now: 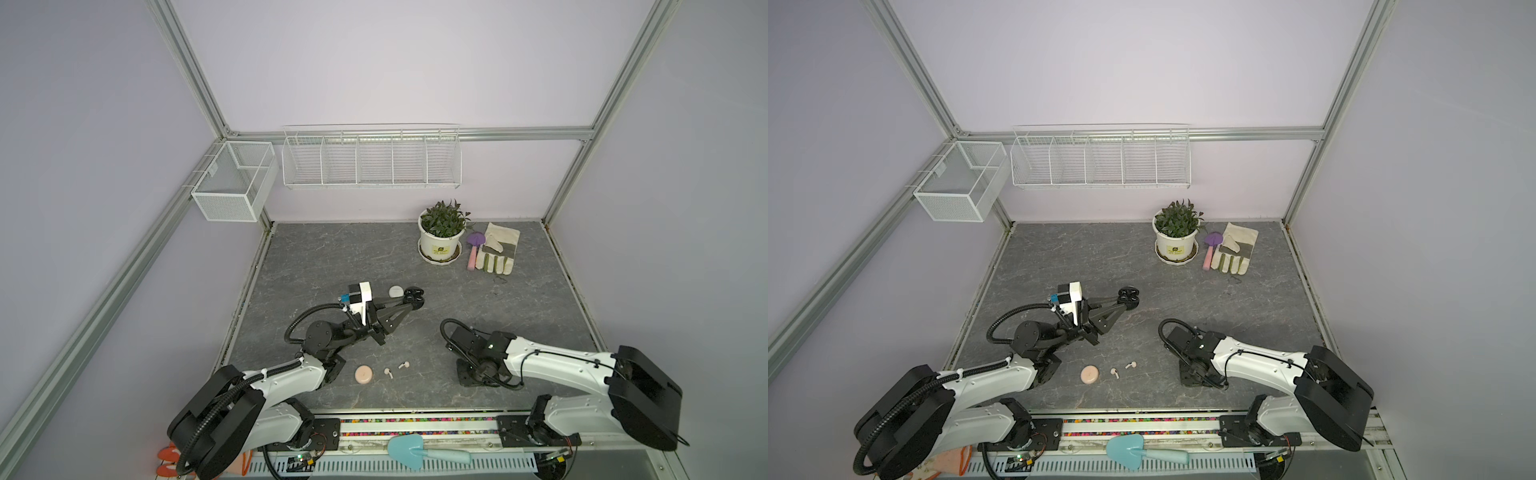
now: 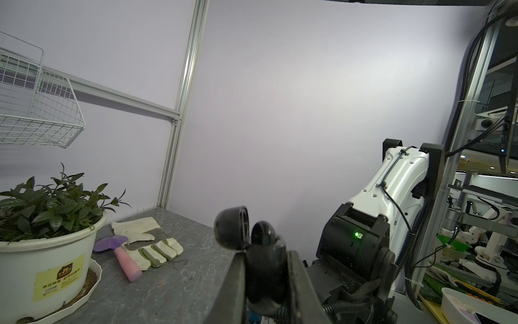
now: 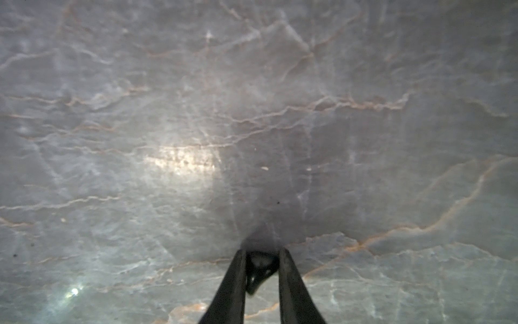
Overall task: Insert wireless bluetooth earbuds into charging case
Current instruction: Pick up the wireless bluetooth earbud from the bottom-center of the table.
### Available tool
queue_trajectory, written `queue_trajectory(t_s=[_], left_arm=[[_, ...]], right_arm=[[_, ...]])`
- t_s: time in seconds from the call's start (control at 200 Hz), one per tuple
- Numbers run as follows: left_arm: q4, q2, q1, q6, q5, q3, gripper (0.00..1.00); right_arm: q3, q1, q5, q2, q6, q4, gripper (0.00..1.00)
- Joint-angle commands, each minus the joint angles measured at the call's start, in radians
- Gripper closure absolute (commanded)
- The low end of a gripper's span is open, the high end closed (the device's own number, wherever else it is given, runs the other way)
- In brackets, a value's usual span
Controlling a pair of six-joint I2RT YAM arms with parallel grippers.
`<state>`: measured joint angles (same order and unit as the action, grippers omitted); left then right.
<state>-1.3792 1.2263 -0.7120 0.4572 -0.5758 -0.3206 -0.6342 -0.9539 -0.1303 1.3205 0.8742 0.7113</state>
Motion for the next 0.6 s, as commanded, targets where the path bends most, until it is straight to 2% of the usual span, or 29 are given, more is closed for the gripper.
queue_trajectory(t_s=[0.0, 0.225, 0.595], left_arm=[[-0.037, -0.011, -0.001, -0.014, 0.001, 0.012, 1.0], [-0.037, -0.01, -0.001, -0.012, 0.001, 0.011, 1.0], [-0.037, -0.012, -0.001, -0.018, 0.002, 0.014, 1.0]], right_arm=[[-0.016, -0.007, -0.023, 0.012, 0.001, 0.04, 0.76], [-0.032, -0.006, -0.029, 0.022, -0.006, 0.048, 0.7], [-0.018, -0.006, -0.021, 0.027, -0.001, 0.037, 0.74]])
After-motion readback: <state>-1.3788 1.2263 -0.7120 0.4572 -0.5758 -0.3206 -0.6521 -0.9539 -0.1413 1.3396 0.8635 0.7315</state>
